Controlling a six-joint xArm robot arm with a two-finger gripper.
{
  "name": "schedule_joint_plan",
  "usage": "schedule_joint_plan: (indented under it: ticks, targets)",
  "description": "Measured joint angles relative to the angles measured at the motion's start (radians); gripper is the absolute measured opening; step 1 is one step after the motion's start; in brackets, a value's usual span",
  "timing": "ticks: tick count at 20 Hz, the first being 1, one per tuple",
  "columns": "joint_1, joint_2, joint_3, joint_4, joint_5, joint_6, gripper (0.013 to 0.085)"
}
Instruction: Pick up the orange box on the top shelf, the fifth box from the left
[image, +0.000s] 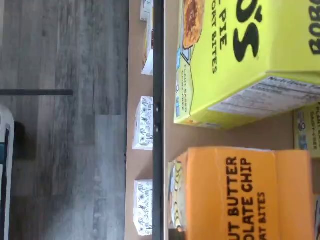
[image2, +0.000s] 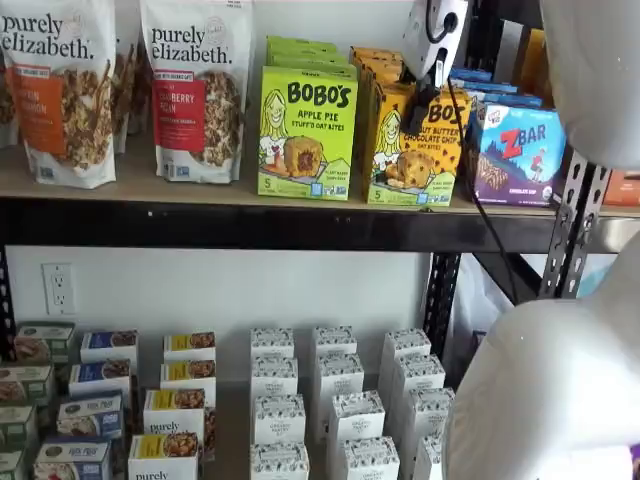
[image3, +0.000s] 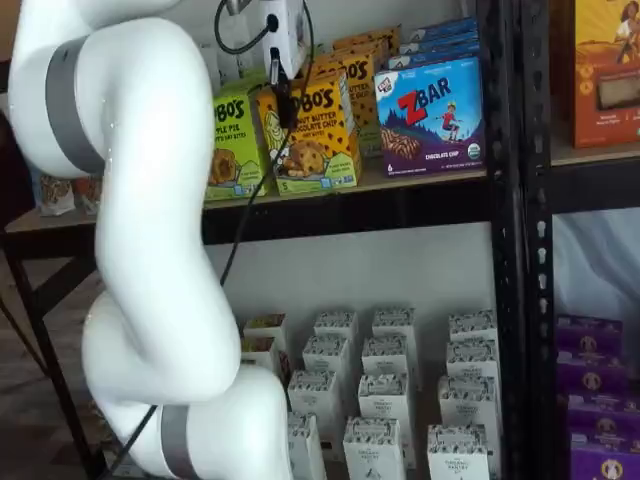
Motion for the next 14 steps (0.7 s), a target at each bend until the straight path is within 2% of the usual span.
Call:
schedule_joint_plan:
  ticks: [1, 2, 11, 14]
  targets:
    - [0.000, 0.000, 0.000, 0.002, 0.001, 0.000, 0.0250]
    - [-0.001, -0.001, -0.001, 0.004, 0.003, 0.000, 0.0210]
    - [-0.010, -0.013, -0.019, 0.012, 0.036, -0.003, 0.0210]
    - [-0.004, -0.024, -0.032, -0.007, 0.076, 0.003, 0.0210]
